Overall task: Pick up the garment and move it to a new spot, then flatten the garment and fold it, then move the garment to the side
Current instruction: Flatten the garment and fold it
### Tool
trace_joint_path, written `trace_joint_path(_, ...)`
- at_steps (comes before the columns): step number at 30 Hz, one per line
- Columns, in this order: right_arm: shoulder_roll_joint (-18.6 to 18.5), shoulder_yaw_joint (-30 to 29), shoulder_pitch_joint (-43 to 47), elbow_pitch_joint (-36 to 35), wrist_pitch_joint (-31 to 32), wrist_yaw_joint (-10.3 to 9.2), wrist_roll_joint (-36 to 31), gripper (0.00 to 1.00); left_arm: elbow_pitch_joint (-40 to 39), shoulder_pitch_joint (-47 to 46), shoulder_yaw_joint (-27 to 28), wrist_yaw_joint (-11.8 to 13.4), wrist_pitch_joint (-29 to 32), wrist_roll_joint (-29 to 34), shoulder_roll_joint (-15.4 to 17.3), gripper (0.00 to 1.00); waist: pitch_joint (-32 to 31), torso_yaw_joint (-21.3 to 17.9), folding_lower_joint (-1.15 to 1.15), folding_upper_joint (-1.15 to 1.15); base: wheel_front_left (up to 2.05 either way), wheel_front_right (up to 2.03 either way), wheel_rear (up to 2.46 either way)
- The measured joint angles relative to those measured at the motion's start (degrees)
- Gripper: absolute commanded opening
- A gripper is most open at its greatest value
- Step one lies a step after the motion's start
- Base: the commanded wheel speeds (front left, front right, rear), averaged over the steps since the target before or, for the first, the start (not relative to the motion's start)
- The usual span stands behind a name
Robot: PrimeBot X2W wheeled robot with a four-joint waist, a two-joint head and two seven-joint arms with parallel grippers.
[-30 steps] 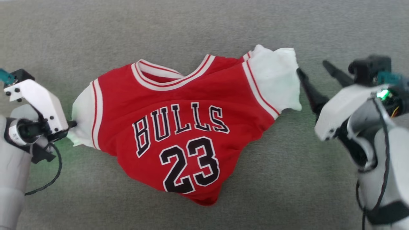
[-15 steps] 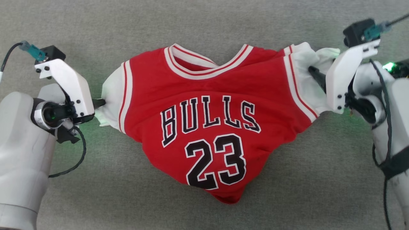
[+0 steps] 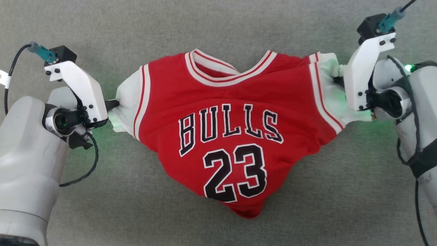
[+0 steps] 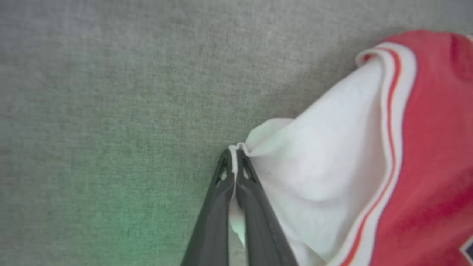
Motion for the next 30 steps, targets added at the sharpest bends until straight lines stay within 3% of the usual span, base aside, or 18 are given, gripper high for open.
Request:
trace_joint_path(11, -4.8, 0.9, 1.7, -9.3, -1.3, 0.03, 8.1, 0.0, -5.0, -3.5, -0.7, -0.5, -1.7, 2.0, 3.5, 0.0, -8.6, -1.9, 0.0, 0.0, 0.0, 0.0, 0.0)
trace_joint_path(21, -7.0, -1.1, 1.3, -19.3, -3.5, 0.19, 9.6, 0.0, -13.7, -7.4, -0.1, 2.9, 0.9, 2.5, 6.3, 0.0, -17.1, -3.2, 0.0, 0.0, 0.0, 0.0, 0.0)
trace_joint_path(30, -6.1, -3.4, -1.1, -24.6, -4.0, 0.19, 10.0, 0.0, -19.6, -10.1, 0.6, 5.9, 2.8, 2.6, 7.0, 0.0, -22.6, -4.3, 0.0, 0.0, 0.0, 0.0, 0.0)
